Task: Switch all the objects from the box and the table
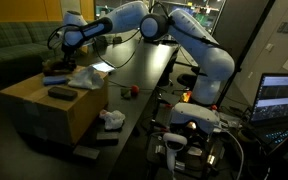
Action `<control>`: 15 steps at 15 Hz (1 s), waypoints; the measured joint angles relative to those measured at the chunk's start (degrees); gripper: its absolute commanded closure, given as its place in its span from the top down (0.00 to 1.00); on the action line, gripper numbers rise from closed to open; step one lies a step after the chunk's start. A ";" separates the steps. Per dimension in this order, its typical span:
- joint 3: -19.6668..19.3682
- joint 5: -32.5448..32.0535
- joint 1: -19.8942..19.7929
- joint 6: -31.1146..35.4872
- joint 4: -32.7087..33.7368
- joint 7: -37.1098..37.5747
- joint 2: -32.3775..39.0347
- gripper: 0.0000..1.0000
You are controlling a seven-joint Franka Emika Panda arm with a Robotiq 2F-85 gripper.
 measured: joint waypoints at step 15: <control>-6.15 -0.01 -3.11 2.39 -15.25 4.25 -16.02 0.09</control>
